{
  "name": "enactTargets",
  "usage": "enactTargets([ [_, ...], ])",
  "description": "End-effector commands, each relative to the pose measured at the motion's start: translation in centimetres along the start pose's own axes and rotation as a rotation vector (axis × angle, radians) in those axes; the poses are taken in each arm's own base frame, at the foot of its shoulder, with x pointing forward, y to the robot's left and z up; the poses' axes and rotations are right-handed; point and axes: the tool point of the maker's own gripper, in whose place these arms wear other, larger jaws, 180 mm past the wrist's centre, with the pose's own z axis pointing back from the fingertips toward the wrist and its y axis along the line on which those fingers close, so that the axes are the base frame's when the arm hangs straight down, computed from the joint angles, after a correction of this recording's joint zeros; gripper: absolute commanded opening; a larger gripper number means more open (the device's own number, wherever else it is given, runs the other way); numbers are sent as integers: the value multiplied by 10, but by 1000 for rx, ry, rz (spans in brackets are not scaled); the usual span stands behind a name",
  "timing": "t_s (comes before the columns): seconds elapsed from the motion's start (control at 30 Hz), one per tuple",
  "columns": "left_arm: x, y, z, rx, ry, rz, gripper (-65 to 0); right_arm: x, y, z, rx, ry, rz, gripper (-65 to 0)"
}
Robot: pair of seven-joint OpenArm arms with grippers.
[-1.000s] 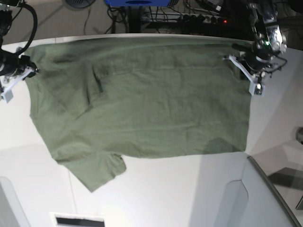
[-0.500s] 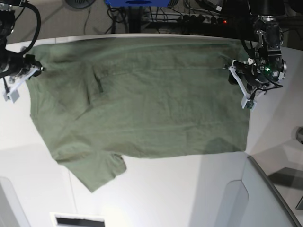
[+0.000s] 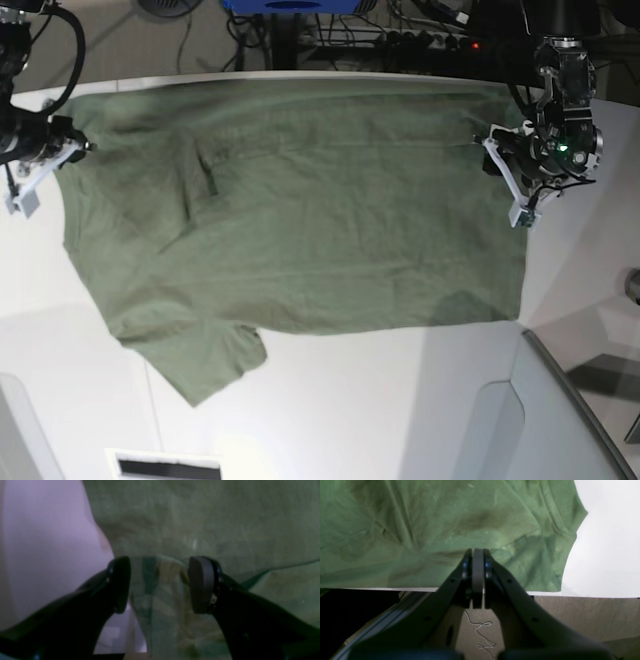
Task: Layout the t-shirt on the table in an organized manner, then fold the t-shirt properly
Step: 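Hold the hem corners with both grippers and pull them apart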
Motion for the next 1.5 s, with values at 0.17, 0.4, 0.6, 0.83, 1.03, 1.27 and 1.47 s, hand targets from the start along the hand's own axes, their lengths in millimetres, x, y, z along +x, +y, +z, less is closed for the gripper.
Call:
enactTargets([
  [0.17, 10, 7, 4, 14, -31, 3, -352, 10, -1, 6, -3, -33, 16, -650],
  [0.4, -3, 6, -4, 2, 5, 21, -471, 10, -2, 6, -5, -33, 14, -650],
  [0.6, -3, 7, -3, 5, 2, 26, -479, 10, -1, 6, -3, -31, 17, -650],
  [0.83, -1, 8, -2, 8, -3, 27, -650, 10, -1, 6, -3, -31, 17, -650],
  [1.03, 1, 9, -2, 10, -9, 27, -650, 10, -1, 6, -3, -31, 17, -650],
  [1.27, 7, 39, 19, 91, -67, 105, -650, 10, -1, 6, -3, -31, 17, -650],
  [1.47, -6, 40, 25, 101, -55, 100, -650, 10, -1, 6, -2, -31, 19, -650],
])
